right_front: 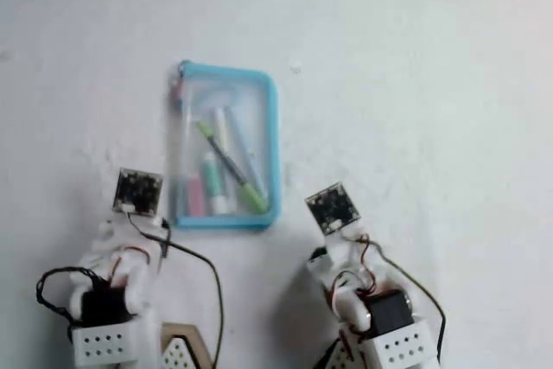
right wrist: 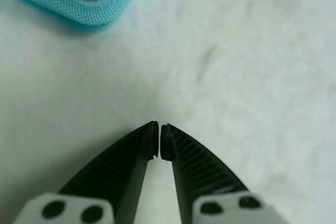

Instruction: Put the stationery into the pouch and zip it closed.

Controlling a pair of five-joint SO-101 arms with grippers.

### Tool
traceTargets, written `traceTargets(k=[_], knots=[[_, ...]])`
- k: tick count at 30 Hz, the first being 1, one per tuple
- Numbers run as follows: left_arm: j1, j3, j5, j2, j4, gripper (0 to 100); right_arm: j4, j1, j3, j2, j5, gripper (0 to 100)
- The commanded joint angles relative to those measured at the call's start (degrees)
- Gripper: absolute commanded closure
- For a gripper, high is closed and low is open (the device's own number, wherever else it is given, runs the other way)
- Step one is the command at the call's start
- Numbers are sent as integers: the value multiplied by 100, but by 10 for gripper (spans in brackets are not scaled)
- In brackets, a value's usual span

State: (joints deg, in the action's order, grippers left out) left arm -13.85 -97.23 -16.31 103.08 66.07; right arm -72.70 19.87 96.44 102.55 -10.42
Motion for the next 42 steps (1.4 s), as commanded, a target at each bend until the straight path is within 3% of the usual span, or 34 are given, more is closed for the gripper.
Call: traceTargets(k=[1, 8, 42], knots=[[48, 18, -26, 4, 149, 939, -22, -40, 44, 48, -26, 980], [48, 18, -18, 4, 677, 843, -22, -40, 44, 48, -26, 980], [48, 18, -18, 4, 677, 843, -22, -40, 44, 48, -26, 980]])
